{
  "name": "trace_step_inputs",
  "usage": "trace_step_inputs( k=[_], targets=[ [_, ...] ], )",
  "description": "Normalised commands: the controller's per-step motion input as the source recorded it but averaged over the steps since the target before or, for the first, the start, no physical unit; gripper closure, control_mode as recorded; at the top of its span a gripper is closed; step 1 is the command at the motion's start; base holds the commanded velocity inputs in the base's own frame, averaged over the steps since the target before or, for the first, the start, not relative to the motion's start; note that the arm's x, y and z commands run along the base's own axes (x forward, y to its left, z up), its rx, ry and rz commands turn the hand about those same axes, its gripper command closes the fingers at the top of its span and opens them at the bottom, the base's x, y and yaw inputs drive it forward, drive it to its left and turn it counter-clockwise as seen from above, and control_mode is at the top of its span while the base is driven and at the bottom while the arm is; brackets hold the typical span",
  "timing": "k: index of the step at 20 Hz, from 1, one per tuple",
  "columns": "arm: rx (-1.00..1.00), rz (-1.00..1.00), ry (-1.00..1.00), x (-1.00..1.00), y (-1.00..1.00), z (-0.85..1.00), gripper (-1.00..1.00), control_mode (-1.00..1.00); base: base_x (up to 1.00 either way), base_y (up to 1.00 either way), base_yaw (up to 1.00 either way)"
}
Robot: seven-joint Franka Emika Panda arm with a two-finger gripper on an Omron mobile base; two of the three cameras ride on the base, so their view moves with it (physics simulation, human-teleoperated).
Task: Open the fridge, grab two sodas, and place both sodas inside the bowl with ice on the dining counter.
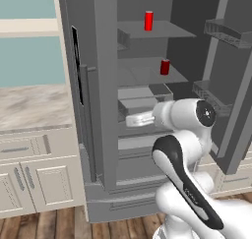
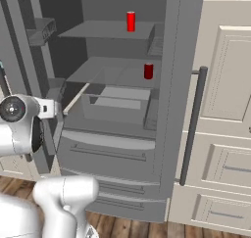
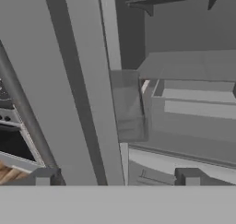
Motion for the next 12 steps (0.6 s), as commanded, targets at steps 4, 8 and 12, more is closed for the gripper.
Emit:
trace_step_inputs(
  k=[4,8,12],
  targets=[
    [0.00,0.01,0.00,0.57,-0.49,0.07,-1.00,-1.00,0.00,0.00,0.00],
    [0.00,0.02,0.00,0.66,-0.32,0.03,-1.00,-1.00,0.00,0.00,0.00],
    [0.00,0.07,0.00,0.79,-0.06,0.10,-1.00,-1.00,0.00,0.00,0.00]
  ],
)
